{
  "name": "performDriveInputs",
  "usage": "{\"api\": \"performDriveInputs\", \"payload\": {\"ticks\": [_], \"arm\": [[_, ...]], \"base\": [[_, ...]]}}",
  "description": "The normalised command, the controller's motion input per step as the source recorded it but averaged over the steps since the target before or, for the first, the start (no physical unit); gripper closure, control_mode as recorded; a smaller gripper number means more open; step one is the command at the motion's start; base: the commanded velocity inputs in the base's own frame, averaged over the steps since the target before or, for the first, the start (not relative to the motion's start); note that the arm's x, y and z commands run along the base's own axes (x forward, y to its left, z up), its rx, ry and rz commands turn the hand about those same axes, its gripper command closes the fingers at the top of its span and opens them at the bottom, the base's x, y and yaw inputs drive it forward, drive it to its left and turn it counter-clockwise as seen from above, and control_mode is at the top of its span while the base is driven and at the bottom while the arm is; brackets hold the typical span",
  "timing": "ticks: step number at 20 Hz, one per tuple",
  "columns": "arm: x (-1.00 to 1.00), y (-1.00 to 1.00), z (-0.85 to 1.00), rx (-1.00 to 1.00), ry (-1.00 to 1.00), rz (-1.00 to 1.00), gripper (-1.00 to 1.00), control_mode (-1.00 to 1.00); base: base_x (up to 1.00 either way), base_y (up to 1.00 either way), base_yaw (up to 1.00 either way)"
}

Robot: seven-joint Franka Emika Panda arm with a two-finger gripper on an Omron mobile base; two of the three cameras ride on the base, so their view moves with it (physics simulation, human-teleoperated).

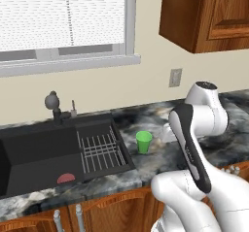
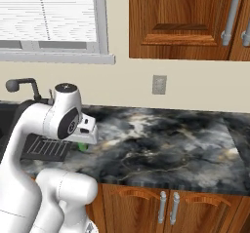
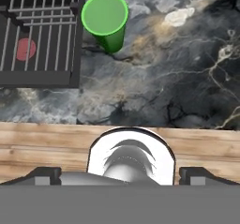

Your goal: Pick the cup and bowl from the counter and place them on the counter next to the sink.

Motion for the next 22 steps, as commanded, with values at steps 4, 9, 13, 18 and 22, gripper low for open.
{"api": "performDriveInputs", "payload": {"ticks": [4, 9, 13, 18, 22], "arm": [[0.00, 0.00, 0.00, 0.00, 0.00, 0.00, -1.00, 1.00], [0.00, 0.00, 0.00, 0.00, 0.00, 0.00, -1.00, 1.00], [0.00, 0.00, 0.00, 0.00, 0.00, 0.00, -1.00, 1.00], [0.00, 0.00, 0.00, 0.00, 0.00, 0.00, -1.00, 1.00], [0.00, 0.00, 0.00, 0.00, 0.00, 0.00, -1.00, 1.00]], "base": [[-0.32, -0.09, 0.00], [-0.73, -0.48, -0.24], [-0.06, -0.02, -0.87], [0.00, 0.00, -0.92], [0.25, 0.30, -0.71]]}}
